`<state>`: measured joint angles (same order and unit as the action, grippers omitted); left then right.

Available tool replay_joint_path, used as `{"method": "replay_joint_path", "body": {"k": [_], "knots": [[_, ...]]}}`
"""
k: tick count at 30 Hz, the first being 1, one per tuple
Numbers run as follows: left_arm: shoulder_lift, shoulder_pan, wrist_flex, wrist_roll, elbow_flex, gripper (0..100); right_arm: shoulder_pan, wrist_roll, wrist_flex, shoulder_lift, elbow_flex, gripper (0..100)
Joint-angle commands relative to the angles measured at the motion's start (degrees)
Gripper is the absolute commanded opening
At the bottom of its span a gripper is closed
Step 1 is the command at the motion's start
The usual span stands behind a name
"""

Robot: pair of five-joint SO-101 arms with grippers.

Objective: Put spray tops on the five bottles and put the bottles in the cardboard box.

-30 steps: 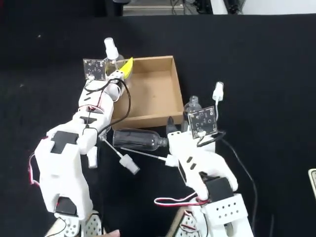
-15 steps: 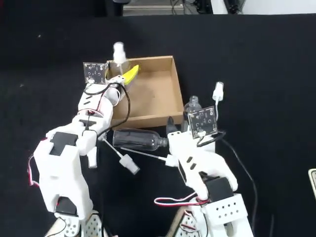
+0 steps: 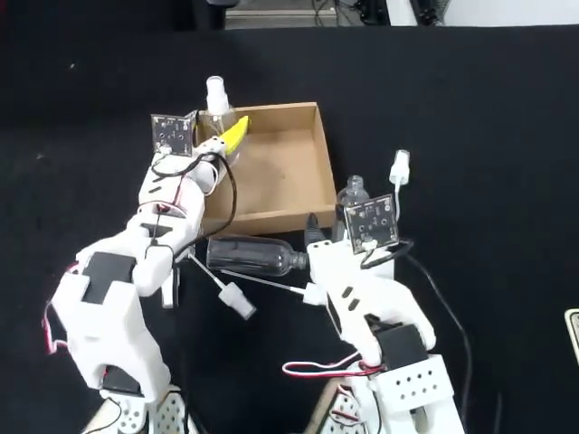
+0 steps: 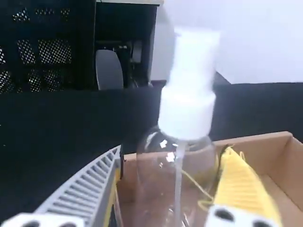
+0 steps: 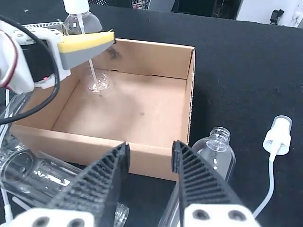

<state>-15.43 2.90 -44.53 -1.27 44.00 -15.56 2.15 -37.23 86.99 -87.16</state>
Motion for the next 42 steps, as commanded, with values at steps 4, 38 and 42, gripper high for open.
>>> {"method": "replay_joint_path", "body": {"k": [4,38,42], "knots": [[8.00,0.48,5.45,0.44,1.36,30,0.70,-0.44,0.26,1.71,1.54,13.3],[10.46,0.31,31.21,0.53,-7.25,30,0.70,-0.44,0.00,1.71,1.98,13.3],[13.01,0.40,31.38,0.53,-6.64,30,0.70,-0.44,0.00,1.71,1.98,13.3]]}}
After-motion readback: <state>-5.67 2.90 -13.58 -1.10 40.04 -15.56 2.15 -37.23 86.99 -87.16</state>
